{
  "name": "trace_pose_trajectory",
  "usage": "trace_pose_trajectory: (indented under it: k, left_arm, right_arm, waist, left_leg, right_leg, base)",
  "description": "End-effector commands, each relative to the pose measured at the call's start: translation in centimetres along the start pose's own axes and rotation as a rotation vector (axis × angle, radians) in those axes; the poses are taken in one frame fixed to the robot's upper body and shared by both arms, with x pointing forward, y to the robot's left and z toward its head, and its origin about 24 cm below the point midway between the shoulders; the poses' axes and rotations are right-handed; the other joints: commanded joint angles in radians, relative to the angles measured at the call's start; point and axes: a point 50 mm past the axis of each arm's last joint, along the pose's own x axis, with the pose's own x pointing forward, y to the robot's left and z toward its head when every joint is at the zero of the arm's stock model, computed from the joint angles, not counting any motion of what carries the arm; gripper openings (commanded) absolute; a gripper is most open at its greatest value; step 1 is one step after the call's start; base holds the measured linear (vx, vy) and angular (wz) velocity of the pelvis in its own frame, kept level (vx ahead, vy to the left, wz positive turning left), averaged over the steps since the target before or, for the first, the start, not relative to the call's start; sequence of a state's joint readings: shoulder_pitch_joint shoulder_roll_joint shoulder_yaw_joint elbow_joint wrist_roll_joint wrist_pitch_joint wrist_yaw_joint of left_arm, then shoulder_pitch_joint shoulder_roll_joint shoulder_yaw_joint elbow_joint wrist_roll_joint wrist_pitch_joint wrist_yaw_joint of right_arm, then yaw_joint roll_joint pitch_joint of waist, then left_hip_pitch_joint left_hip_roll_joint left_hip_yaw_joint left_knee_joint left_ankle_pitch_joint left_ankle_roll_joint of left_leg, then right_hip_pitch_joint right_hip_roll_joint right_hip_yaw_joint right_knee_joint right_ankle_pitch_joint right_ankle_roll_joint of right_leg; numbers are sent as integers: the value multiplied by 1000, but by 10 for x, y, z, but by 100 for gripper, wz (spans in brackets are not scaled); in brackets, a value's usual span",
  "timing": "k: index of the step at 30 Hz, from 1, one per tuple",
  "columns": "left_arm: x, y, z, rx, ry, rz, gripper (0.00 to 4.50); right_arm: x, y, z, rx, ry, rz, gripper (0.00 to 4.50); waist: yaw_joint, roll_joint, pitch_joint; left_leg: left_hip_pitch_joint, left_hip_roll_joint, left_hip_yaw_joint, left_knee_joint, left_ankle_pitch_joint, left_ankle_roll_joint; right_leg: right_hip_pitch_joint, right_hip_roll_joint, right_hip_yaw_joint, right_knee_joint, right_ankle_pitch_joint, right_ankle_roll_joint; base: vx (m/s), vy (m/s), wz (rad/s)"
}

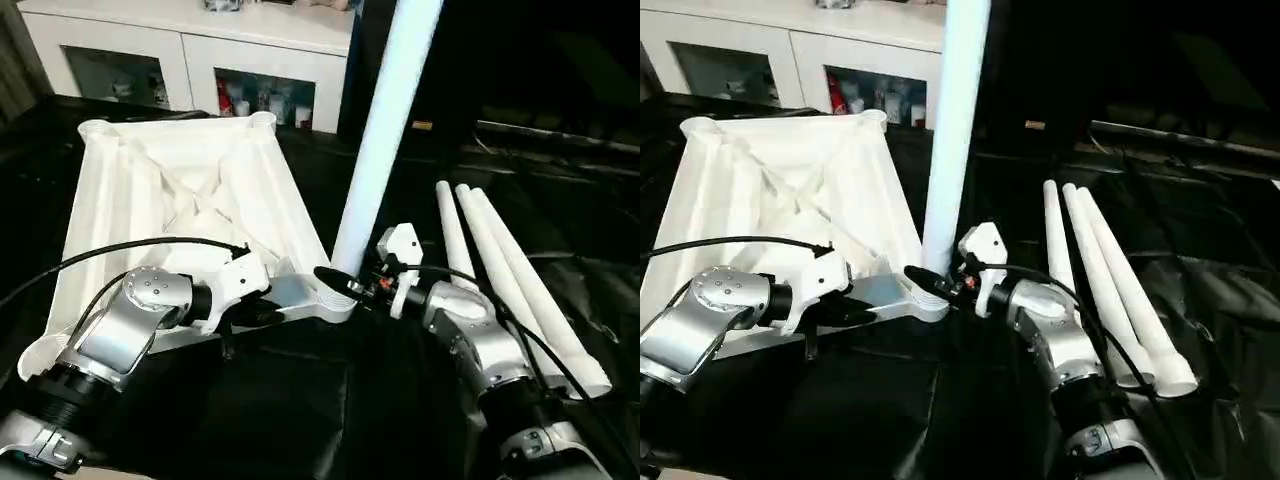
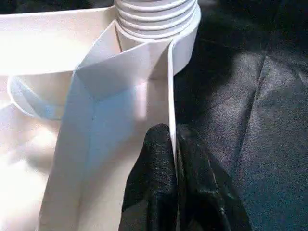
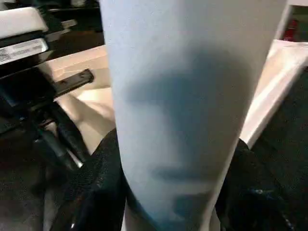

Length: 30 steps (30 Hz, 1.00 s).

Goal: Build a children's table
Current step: Insert table leg to table base, then rotate leg to tighten

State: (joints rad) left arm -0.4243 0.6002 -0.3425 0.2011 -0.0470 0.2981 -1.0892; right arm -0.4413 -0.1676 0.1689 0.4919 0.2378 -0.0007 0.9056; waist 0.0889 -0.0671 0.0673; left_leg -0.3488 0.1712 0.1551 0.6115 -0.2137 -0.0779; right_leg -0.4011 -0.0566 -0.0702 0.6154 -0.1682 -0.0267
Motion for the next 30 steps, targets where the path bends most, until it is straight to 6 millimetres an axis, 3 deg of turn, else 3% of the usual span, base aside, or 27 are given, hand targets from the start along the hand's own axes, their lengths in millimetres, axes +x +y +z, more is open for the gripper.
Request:
trace_pose_trajectory:
  k: [1,7,12,15,20,24,25,27,28,29,30]
  left_arm:
    - [-4,2,11,50,-41,-12,0]
    - [-5,-2,11,71,-27,-79,0]
    - [-6,0,9,78,-11,-91,0]
    - [-6,5,8,75,2,-50,0]
    - [-2,13,8,47,3,39,0]
    - [2,16,13,0,-29,86,0]
    - [3,17,14,-13,-39,95,0]
    - [7,19,18,-46,-52,123,0]
    - [10,19,19,-56,-54,132,0]
    - [12,19,20,-67,-50,140,0]
    - [14,20,21,-76,-46,154,0]
  right_arm:
    - [-10,8,-29,69,120,60,193]
    - [-18,9,-29,58,107,122,193]
    - [-22,10,-33,34,133,148,193]
    - [-22,7,-39,30,167,100,193]
    - [-19,-5,-43,34,182,-70,193]
    - [-14,-13,-44,65,177,-207,193]
    - [-12,-14,-44,78,180,-232,193]
    - [-6,-17,-44,117,169,-291,193]
    - [-3,-18,-43,135,167,-328,193]
    - [1,-20,-42,156,159,-366,193]
    - [4,-21,-41,172,154,-393,193]
  waist:
    - [-3,28,-64]
    - [0,33,-67]
    - [2,33,-66]
    - [2,34,-64]
    - [-1,34,-56]
    - [-7,35,-49]
    - [-11,32,-46]
    - [-16,35,-46]
    - [-19,37,-46]
    - [-26,43,-46]
    - [-31,47,-47]
  left_leg:
    - [5,67,-20,-97,-238,-10]
    - [5,65,-15,-93,-188,1]
    - [6,65,-14,-94,-202,1]
    - [7,66,-15,-96,-228,-6]
    - [13,64,-19,-100,-306,-28]
    - [21,61,-29,-101,-390,-30]
    - [25,59,-31,-100,-414,-32]
    - [31,58,-37,-100,-447,-32]
    - [35,59,-37,-100,-454,-32]
    - [40,62,-40,-103,-481,-34]
    - [37,66,-45,-106,-495,-38]
  right_leg:
    - [42,-100,63,-78,-330,-186]
    - [47,-99,62,-67,-220,-224]
    - [49,-98,62,-69,-234,-226]
    - [48,-99,62,-74,-279,-216]
    - [39,-102,61,-91,-444,-176]
    - [32,-107,52,-116,-631,-108]
    - [29,-107,46,-124,-683,-88]
    - [30,-109,32,-139,-739,-61]
    - [29,-109,28,-143,-732,-63]
    - [33,-108,13,-150,-703,-70]
    - [41,-109,4,-148,-674,-74]
  base:
    - [0,0,0]
    - [0,0,0]
    - [0,0,0]
    - [0,0,0]
    - [0,0,0]
    - [0,0,0]
    - [0,0,0]
    - [0,0,0]
    - [0,0,0]
    - [0,0,0]
    - [-63,44,-15]
